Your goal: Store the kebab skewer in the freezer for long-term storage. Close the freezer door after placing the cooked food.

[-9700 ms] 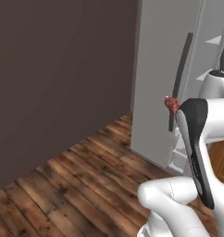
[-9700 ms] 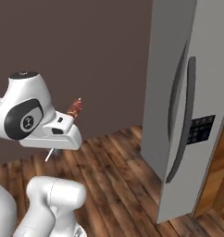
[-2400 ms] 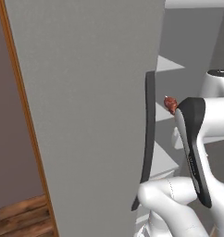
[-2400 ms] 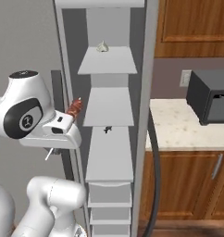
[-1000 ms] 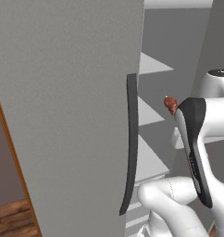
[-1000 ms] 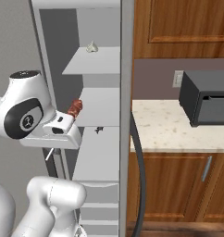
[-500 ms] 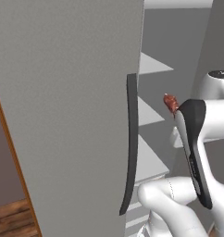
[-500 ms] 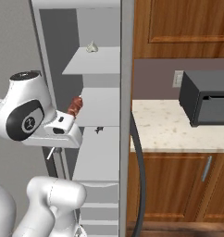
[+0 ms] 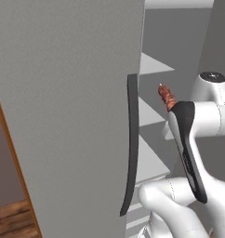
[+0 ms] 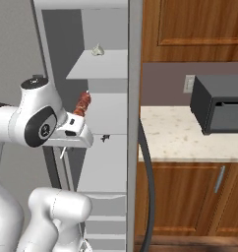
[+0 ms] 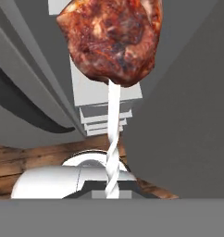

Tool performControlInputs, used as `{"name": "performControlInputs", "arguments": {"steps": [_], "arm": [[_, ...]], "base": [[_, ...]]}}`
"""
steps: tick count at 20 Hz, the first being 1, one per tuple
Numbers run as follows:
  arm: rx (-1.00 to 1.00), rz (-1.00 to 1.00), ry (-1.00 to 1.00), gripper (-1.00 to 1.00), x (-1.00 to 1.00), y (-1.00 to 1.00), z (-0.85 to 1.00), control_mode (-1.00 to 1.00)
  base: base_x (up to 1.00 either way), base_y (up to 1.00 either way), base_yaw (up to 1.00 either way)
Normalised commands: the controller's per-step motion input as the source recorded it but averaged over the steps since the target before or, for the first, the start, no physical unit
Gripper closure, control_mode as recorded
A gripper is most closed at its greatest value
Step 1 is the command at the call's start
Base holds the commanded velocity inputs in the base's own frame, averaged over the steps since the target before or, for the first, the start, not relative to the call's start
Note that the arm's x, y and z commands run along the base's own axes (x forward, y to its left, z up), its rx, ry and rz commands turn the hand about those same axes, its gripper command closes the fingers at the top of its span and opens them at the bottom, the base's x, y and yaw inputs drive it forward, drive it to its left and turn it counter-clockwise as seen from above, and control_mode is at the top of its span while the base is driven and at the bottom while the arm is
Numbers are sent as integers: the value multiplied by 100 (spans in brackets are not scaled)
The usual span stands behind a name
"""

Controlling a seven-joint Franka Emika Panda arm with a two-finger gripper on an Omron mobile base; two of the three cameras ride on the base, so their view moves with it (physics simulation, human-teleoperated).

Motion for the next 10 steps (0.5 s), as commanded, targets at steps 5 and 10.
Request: {"name": "performControlInputs", "arguments": {"steps": [5,10], "arm": [[0,2,0,100,54,0,-3,-100],[0,3,0,100,36,0,-23,-100]], "base": [[0,0,0],[0,0,0]]}}
